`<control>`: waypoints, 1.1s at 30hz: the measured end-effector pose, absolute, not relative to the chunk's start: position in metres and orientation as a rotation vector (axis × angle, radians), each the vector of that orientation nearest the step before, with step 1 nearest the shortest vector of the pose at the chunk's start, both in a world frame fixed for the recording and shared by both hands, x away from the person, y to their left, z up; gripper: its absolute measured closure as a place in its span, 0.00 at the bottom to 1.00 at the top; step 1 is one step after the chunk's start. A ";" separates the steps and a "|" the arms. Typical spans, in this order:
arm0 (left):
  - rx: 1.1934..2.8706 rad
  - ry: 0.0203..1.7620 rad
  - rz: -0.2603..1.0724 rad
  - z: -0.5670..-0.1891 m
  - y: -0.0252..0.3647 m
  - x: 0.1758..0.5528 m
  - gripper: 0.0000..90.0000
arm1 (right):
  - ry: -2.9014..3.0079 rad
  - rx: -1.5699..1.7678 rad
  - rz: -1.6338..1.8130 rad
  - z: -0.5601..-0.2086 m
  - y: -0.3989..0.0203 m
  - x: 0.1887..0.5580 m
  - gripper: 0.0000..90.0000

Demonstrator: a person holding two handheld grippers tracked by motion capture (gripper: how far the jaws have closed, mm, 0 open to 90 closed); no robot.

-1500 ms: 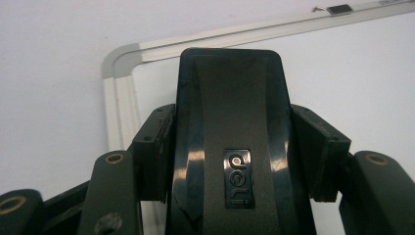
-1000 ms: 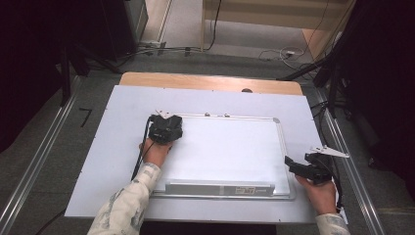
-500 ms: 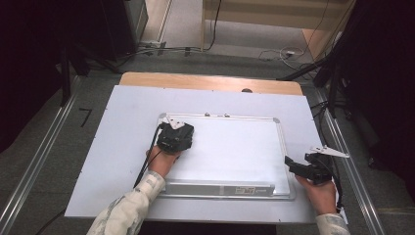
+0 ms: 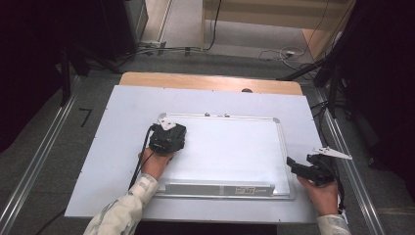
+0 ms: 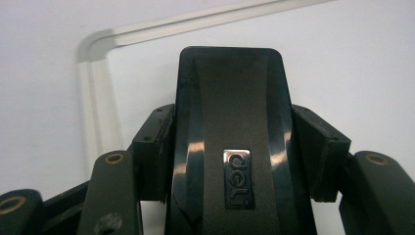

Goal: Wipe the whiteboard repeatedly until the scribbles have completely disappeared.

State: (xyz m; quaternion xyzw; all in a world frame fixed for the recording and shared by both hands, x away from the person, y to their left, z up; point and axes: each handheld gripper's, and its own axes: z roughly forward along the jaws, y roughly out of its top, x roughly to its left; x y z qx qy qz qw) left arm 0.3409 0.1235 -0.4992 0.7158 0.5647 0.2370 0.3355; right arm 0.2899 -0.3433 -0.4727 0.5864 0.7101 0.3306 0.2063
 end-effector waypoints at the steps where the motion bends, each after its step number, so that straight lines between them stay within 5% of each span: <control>1: 1.855 1.487 0.624 -0.499 0.126 0.343 0.44 | 1.977 1.635 0.920 -0.473 -0.343 0.290 0.19; 13: 1.829 1.550 0.657 -0.498 0.122 0.369 0.45 | 1.989 1.629 0.918 -0.473 -0.341 0.292 0.19; 33: 1.931 1.381 0.570 -0.497 0.104 0.327 0.45 | 1.996 1.624 0.909 -0.474 -0.339 0.293 0.19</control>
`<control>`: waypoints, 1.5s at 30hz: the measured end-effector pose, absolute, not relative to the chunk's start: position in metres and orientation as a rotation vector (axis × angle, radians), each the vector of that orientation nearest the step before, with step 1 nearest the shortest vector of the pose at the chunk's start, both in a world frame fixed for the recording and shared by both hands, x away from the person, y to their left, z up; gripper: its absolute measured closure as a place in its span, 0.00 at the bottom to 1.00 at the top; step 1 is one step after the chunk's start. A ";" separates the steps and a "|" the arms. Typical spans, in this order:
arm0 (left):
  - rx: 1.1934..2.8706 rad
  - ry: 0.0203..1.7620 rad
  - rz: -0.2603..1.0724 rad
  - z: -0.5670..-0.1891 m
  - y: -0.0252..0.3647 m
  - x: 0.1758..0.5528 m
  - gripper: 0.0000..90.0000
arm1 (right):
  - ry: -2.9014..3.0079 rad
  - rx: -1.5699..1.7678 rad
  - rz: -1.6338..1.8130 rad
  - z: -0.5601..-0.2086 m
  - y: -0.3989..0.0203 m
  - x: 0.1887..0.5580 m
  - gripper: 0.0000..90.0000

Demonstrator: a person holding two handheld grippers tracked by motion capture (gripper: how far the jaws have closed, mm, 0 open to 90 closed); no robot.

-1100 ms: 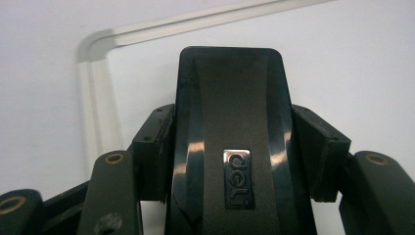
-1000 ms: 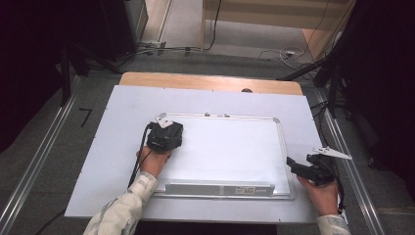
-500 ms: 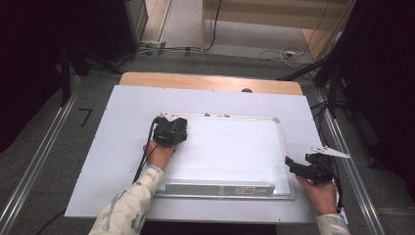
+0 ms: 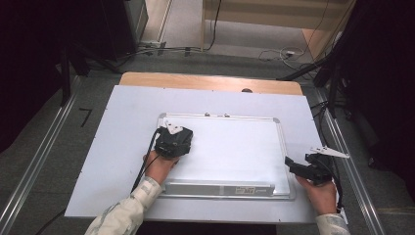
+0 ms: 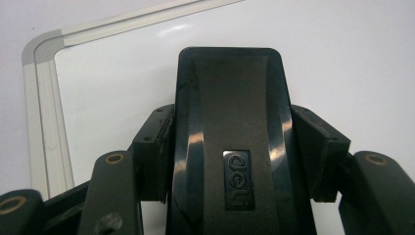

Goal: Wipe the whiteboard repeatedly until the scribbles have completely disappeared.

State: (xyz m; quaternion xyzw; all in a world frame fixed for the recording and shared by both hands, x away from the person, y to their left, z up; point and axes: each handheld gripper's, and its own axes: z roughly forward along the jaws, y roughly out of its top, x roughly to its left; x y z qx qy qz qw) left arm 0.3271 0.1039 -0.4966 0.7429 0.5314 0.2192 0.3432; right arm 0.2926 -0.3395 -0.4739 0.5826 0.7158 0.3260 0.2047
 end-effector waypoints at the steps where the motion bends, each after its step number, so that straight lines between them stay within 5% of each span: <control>1: 1.913 1.379 0.577 -0.495 0.105 0.325 0.45 | 1.995 1.626 0.910 -0.474 -0.340 0.293 0.19; 14: 1.697 1.452 0.631 -0.455 0.143 0.324 0.44 | 1.996 1.624 0.908 -0.474 -0.340 0.293 0.19; 45: 1.637 1.598 0.662 -0.468 0.147 0.345 0.44 | 1.997 1.623 0.918 -0.474 -0.339 0.293 0.19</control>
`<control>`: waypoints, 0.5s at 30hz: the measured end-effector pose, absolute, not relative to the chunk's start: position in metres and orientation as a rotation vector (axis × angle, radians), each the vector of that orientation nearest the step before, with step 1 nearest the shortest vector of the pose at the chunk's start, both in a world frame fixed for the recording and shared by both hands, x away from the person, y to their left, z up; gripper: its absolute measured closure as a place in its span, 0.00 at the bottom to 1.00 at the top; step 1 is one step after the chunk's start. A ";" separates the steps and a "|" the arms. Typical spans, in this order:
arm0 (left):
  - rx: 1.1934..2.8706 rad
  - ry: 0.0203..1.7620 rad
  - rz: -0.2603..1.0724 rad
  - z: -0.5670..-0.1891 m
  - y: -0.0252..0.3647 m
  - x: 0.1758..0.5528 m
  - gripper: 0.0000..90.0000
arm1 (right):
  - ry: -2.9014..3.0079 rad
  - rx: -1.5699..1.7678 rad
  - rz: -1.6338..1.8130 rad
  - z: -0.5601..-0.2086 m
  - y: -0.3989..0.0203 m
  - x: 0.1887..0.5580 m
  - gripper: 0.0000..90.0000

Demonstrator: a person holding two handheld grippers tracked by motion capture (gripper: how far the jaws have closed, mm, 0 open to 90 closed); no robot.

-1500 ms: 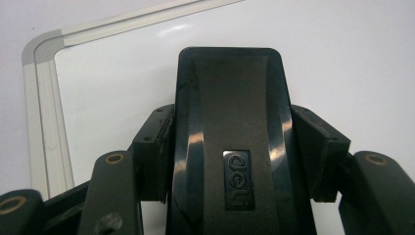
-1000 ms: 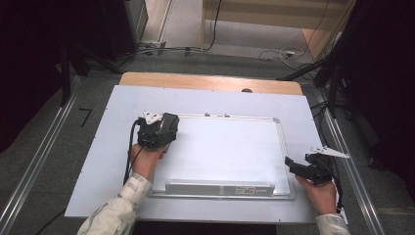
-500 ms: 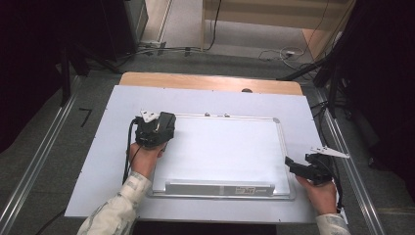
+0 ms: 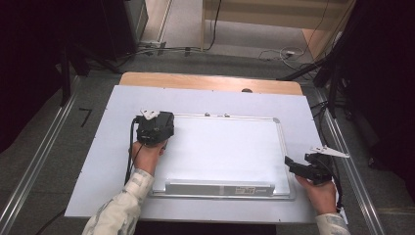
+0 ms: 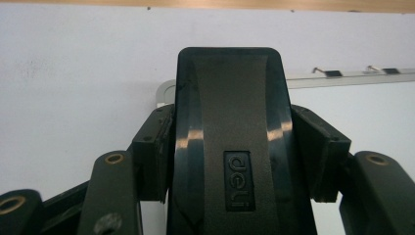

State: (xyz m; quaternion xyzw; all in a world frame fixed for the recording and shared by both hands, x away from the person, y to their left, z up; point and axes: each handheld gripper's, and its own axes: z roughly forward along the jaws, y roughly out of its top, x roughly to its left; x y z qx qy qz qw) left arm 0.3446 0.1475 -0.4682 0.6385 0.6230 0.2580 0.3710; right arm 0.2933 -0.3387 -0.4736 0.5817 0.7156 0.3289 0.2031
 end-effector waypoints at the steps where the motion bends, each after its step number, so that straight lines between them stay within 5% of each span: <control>1: 1.631 1.610 0.660 -0.470 0.147 0.347 0.44 | 1.998 1.624 0.918 -0.474 -0.338 0.293 0.19; 15: 1.660 1.663 0.704 -0.483 0.134 0.371 0.44 | 2.001 1.620 0.920 -0.474 -0.338 0.295 0.19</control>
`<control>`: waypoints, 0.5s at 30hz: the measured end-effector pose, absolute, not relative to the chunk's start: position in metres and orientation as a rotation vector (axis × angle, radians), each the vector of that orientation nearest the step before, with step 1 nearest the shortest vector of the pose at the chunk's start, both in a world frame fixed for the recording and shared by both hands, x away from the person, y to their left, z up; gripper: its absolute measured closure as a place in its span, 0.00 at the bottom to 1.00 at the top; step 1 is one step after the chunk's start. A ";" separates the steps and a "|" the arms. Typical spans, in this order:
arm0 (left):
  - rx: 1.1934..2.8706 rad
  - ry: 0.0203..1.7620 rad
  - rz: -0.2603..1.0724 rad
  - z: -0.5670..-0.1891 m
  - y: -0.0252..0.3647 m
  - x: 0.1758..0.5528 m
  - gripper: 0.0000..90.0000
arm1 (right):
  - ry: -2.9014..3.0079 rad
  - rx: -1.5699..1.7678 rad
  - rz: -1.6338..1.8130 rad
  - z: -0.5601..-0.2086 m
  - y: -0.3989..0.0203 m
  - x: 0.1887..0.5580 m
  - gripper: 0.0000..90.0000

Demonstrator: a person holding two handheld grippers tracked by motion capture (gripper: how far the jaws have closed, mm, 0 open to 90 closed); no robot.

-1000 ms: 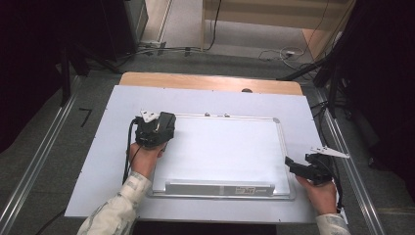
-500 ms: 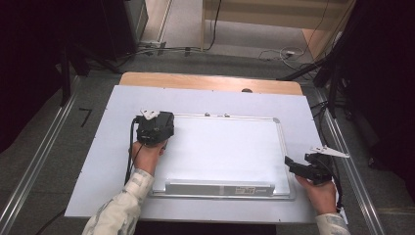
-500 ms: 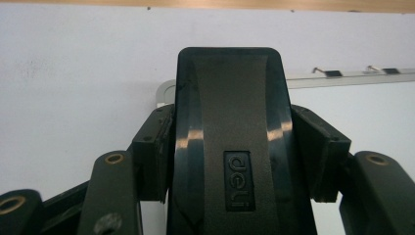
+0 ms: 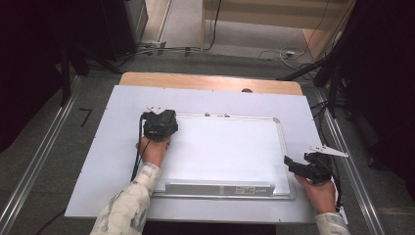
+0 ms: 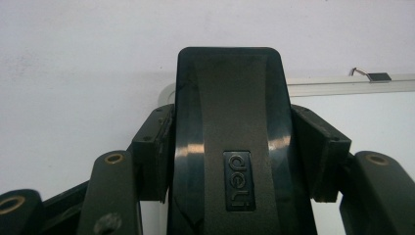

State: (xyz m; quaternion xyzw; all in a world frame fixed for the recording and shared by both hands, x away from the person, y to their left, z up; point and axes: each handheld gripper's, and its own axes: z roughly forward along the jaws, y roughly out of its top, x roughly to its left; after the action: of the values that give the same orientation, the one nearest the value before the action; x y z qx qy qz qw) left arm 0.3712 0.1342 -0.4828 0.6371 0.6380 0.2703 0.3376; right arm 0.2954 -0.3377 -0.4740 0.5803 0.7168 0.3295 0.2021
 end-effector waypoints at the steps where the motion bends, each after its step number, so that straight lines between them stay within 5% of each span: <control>1: 1.661 1.667 0.704 -0.484 0.133 0.373 0.44 | 2.003 1.620 0.919 -0.474 -0.338 0.295 0.19; 15: 1.682 1.678 0.708 -0.488 0.128 0.377 0.36 | 2.004 1.621 0.919 -0.474 -0.338 0.295 0.19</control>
State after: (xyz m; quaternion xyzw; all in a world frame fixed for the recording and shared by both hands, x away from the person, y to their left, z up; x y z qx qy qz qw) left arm 0.3774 0.1283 -0.4880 0.6416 0.6402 0.2699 0.3251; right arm 0.2953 -0.3377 -0.4738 0.5801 0.7174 0.3290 0.2013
